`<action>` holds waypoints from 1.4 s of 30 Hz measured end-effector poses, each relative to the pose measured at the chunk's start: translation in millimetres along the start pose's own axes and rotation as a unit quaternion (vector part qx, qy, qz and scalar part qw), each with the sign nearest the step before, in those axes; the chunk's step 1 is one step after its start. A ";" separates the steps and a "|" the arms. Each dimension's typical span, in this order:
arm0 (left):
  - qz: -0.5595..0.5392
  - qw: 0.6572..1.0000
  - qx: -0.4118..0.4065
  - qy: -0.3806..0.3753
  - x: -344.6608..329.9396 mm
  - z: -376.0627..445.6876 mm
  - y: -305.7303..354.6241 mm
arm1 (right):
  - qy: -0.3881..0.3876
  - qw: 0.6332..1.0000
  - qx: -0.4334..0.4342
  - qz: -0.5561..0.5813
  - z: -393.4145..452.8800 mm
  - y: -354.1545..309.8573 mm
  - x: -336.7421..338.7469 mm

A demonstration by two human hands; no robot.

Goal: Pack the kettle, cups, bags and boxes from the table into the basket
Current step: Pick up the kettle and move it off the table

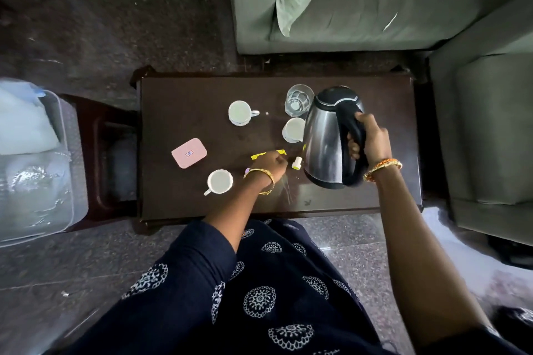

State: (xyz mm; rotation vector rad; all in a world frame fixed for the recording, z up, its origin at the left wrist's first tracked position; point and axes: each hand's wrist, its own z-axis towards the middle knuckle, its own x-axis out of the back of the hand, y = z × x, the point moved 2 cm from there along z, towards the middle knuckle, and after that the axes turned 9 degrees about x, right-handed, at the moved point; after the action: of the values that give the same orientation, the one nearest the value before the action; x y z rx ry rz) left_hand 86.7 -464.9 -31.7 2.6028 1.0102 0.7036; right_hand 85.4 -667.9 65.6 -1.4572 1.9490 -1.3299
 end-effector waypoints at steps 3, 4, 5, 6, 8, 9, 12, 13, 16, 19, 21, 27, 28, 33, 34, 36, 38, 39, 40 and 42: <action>0.014 0.999 0.034 0.012 6.9 8.1 -15.1 | -0.025 0.998 -0.018 -0.050 22.6 -6.8 -3.0; 0.015 0.999 0.046 0.016 10.0 10.0 -19.8 | -0.034 0.997 -0.023 -0.061 29.3 -8.4 -5.1; 0.014 0.998 0.055 0.020 13.3 11.5 -23.8 | -0.041 0.997 -0.027 -0.066 34.5 -9.5 -7.5; 0.010 0.998 0.065 0.026 16.8 12.8 -27.2 | -0.049 0.996 -0.033 -0.067 39.3 -10.3 -10.9; 0.000 0.996 0.081 0.037 22.8 15.3 -33.2 | -0.063 0.995 -0.043 -0.068 46.8 -11.1 -18.0; -0.005 0.995 0.087 0.041 25.2 16.1 -35.5 | -0.070 0.994 -0.047 -0.070 50.1 -11.5 -21.2; -0.025 0.994 0.093 0.053 30.5 17.5 -38.3 | -0.096 0.990 -0.060 -0.086 60.5 -13.0 -27.7; -0.038 0.993 0.089 0.062 31.9 18.1 -38.5 | -0.108 0.987 -0.068 -0.094 63.8 -13.7 -29.5; -0.086 0.989 0.066 0.097 34.8 17.7 -36.5 | -0.145 0.978 -0.095 -0.115 72.1 -16.7 -34.5; -0.107 0.987 0.050 0.111 36.1 16.0 -36.4 | -0.150 0.972 -0.117 -0.135 77.2 -20.3 -40.6; -0.114 0.985 0.049 0.123 38.2 15.7 -40.1 | -0.149 0.971 -0.130 -0.135 79.9 -22.9 -44.3; -0.111 0.984 0.046 0.128 39.5 17.5 -49.1 | -0.140 0.970 -0.144 -0.140 87.9 -33.7 -47.0; -0.108 0.985 0.045 0.127 39.2 17.7 -49.1 | -0.138 0.968 -0.146 -0.147 88.8 -35.9 -48.3; -0.120 0.984 0.046 0.124 36.2 19.3 -48.4 | -0.147 0.959 -0.152 -0.189 94.2 -45.6 -53.7; -0.122 0.984 0.046 0.125 35.6 19.4 -47.7 | -0.149 0.956 -0.152 -0.200 95.8 -47.5 -54.7; -0.124 0.983 0.043 0.125 34.7 19.0 -46.1 | -0.153 0.952 -0.155 -0.216 97.8 -50.3 -55.8; -0.127 0.983 0.039 0.123 33.7 19.0 -45.9 | -0.158 0.949 -0.158 -0.223 98.6 -51.1 -55.8; -0.128 0.983 0.038 0.122 33.0 19.2 -46.3 | -0.160 0.948 -0.158 -0.226 98.5 -51.2 -55.5; -0.130 0.983 0.037 0.123 32.6 19.3 -46.9 | -0.161 0.947 -0.158 -0.228 97.8 -51.6 -55.7; -0.136 0.982 0.037 0.124 31.8 19.4 -49.4 | -0.162 0.946 -0.158 -0.233 94.3 -52.6 -56.0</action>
State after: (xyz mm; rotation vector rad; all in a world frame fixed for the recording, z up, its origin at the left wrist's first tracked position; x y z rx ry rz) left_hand 89.6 -408.6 -57.2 2.4094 1.4581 0.9497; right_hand 206.0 -662.9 50.7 -2.2400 1.7147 -0.8777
